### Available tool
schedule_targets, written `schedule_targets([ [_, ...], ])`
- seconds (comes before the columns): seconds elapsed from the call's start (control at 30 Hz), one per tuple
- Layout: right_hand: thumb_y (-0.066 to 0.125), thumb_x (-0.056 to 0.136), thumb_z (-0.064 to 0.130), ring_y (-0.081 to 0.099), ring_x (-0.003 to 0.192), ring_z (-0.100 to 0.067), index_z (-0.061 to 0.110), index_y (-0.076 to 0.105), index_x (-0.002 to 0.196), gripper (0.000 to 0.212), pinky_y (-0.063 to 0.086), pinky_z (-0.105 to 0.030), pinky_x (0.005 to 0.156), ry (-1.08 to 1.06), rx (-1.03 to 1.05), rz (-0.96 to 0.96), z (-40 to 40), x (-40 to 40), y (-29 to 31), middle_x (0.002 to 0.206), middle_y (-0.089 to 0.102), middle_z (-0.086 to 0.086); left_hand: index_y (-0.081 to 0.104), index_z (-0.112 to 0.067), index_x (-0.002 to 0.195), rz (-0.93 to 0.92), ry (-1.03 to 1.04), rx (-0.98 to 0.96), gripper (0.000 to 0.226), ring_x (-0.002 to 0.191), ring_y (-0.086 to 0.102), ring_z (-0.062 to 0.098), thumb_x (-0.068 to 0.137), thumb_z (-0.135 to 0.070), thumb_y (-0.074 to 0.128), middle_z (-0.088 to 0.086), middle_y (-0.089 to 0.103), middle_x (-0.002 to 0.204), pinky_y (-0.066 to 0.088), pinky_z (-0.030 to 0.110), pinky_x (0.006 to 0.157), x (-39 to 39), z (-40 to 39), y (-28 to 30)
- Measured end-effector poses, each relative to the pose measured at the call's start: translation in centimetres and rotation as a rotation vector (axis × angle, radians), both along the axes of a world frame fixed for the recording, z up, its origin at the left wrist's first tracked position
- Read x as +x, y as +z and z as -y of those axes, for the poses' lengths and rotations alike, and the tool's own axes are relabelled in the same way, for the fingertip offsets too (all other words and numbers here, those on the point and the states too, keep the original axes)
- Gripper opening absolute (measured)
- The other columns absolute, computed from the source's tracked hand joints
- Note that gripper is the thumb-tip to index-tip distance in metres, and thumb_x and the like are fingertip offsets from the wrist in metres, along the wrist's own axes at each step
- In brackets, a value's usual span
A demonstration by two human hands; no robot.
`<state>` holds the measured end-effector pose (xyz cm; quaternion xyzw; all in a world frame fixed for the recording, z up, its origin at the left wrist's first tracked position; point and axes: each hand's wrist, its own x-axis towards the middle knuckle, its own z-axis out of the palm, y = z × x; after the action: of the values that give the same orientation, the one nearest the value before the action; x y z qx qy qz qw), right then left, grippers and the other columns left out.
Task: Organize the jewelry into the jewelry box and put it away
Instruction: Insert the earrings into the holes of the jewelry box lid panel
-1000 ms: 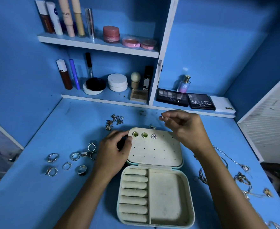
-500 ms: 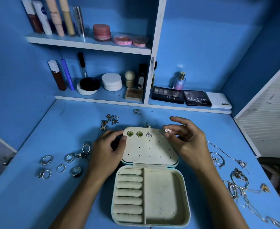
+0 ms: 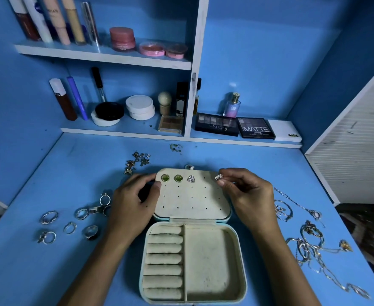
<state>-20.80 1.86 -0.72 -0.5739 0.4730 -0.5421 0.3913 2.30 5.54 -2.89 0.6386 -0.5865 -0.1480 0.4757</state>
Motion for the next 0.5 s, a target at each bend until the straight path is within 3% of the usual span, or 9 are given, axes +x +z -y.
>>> schedule_targets([
  [0.2,0.074,0.082,-0.007,0.069,0.090,-0.006,0.015,0.080,0.085,0.023,0.050,-0.016,0.076,0.007,-0.103,-0.137,-0.10,0.35,-0.53,0.092,0.075,0.012,0.075,-0.019,0.103,-0.001,-0.005,-0.017,0.015,0.094,0.059,-0.007,0.091,-0.017,0.067,-0.022,0.066,0.097,0.039,0.003,0.080,0.14,0.03,-0.19],
  [0.33,0.077,0.082,-0.002,0.069,0.085,-0.009,0.024,0.078,0.089,0.026,0.051,-0.020,0.073,-0.008,-0.075,-0.080,-0.20,0.54,-0.47,0.093,0.074,0.014,0.075,-0.019,0.103,-0.004,-0.012,-0.023,0.021,0.095,0.060,-0.005,0.088,-0.024,0.062,-0.015,0.069,0.098,0.041,0.006,0.082,0.19,0.07,-0.26],
  [0.5,0.076,0.082,-0.003,0.068,0.080,-0.007,0.023,0.077,0.084,0.027,0.048,-0.013,0.072,-0.019,-0.120,-0.101,-0.43,0.98,-0.19,0.088,0.074,0.017,0.075,-0.019,0.103,-0.020,-0.016,-0.020,0.021,0.095,0.060,-0.006,0.088,-0.024,0.062,-0.014,0.069,0.099,0.040,0.004,0.082,0.17,0.03,-0.16],
])
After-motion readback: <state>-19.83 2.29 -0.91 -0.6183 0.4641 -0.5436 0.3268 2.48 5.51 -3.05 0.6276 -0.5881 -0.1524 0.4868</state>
